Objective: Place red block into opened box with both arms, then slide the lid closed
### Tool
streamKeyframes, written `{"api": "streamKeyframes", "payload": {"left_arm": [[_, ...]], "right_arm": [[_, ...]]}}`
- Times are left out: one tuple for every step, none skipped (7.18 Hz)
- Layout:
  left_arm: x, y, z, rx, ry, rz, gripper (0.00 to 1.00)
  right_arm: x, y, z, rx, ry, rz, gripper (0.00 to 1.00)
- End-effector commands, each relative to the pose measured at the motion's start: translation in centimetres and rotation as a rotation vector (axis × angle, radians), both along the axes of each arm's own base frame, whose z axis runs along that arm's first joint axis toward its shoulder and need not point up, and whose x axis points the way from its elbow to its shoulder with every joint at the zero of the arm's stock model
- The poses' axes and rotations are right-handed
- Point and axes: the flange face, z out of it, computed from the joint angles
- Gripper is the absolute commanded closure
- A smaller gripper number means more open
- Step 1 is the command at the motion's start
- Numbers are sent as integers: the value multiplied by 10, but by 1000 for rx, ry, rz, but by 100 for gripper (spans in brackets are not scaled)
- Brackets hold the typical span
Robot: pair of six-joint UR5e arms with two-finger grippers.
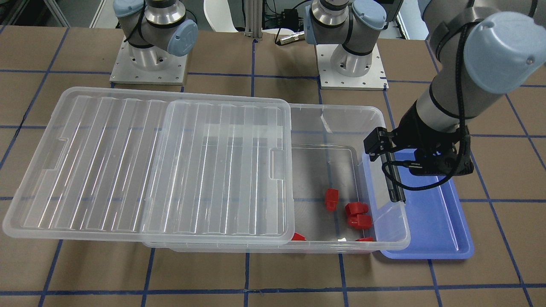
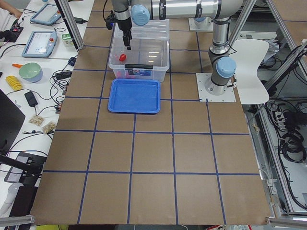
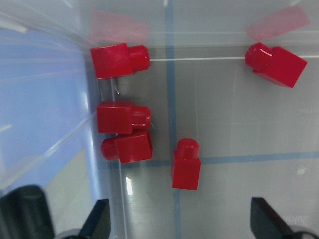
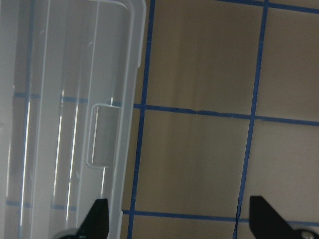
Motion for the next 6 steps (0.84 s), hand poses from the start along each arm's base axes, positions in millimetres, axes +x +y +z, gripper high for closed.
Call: {"api": "streamKeyframes", "payload": {"left_arm": [[15, 20, 25, -5, -41, 18, 0], [13, 23, 26, -7, -38, 12, 0], [6, 26, 28, -12, -14, 7, 0], [-7, 34, 24, -5, 43, 2, 0], [-8, 44, 20, 6, 37, -1, 0], [-9, 50, 17, 12, 35, -3, 0]], "right_arm": [[-18, 11, -67, 72, -54, -30, 0], [-15, 15, -108, 76, -57, -29, 0], [-13, 17, -138, 34, -30, -29, 0], [-10, 21, -160, 2, -8, -21, 0], [-11, 21, -163, -18, 12, -15, 0], [-10, 21, -170, -9, -4, -19, 0]]}}
